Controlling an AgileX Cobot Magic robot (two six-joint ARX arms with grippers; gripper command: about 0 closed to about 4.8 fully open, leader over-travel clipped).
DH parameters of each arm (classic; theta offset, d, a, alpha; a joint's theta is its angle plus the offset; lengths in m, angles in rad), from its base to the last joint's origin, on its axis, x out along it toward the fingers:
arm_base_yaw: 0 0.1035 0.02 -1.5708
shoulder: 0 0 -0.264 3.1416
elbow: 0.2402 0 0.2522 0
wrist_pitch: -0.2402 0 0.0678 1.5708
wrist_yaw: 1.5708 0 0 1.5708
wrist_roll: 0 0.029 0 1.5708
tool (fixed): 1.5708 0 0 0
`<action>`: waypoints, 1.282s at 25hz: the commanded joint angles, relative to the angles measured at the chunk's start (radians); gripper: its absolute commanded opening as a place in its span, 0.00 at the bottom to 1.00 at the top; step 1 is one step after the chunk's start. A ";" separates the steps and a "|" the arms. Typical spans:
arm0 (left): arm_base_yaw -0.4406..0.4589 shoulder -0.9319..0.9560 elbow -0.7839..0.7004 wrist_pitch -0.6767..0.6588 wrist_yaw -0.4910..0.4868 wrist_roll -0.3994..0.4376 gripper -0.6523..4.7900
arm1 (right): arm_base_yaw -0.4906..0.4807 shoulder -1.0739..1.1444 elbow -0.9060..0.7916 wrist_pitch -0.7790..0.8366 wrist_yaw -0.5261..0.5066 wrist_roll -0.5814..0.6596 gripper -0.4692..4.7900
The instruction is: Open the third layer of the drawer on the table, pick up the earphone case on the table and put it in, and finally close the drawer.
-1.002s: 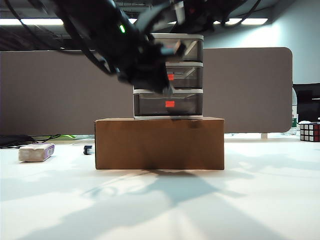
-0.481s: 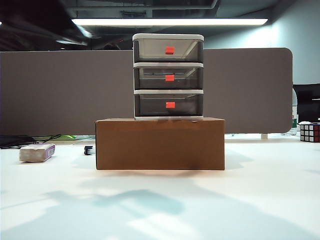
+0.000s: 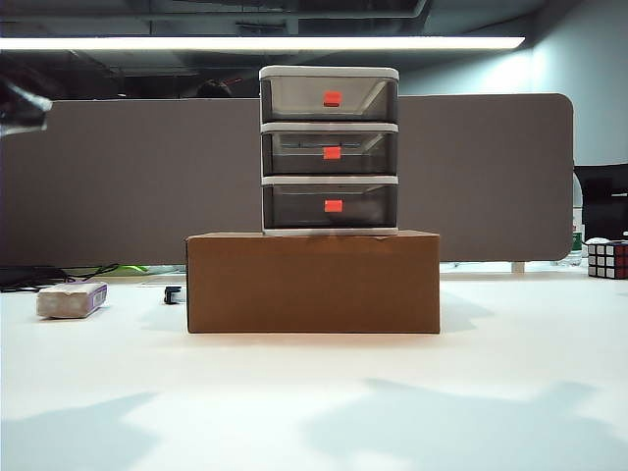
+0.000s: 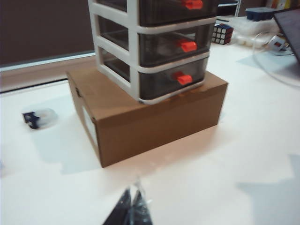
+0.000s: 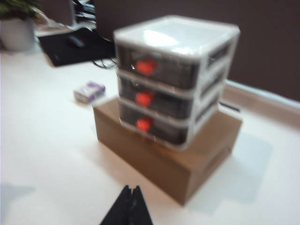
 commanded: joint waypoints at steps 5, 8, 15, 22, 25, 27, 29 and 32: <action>0.000 -0.145 -0.085 0.020 -0.011 -0.021 0.11 | 0.001 -0.198 -0.188 0.014 0.029 0.044 0.08; 0.000 -0.169 -0.103 0.011 -0.015 -0.021 0.11 | 0.001 -0.266 -0.245 0.032 0.032 0.048 0.08; 0.001 -0.169 -0.125 -0.029 0.011 0.010 0.12 | 0.001 -0.396 -0.385 0.060 0.077 0.048 0.08; 0.035 -0.169 -0.137 -0.019 -0.082 0.047 0.12 | 0.000 -0.416 -0.465 0.108 0.187 0.017 0.08; 0.117 -0.169 -0.137 -0.053 -0.056 0.089 0.11 | -0.002 -0.416 -0.465 0.117 0.240 -0.017 0.08; 0.187 -0.169 -0.137 -0.056 -0.021 0.114 0.11 | -0.003 -0.416 -0.465 0.116 0.262 -0.037 0.08; 0.266 -0.169 -0.137 -0.050 0.041 0.120 0.11 | -0.017 -0.416 -0.465 0.115 0.273 -0.043 0.08; 0.407 -0.169 -0.137 -0.038 0.117 0.124 0.11 | -0.056 -0.416 -0.465 0.115 0.272 -0.048 0.08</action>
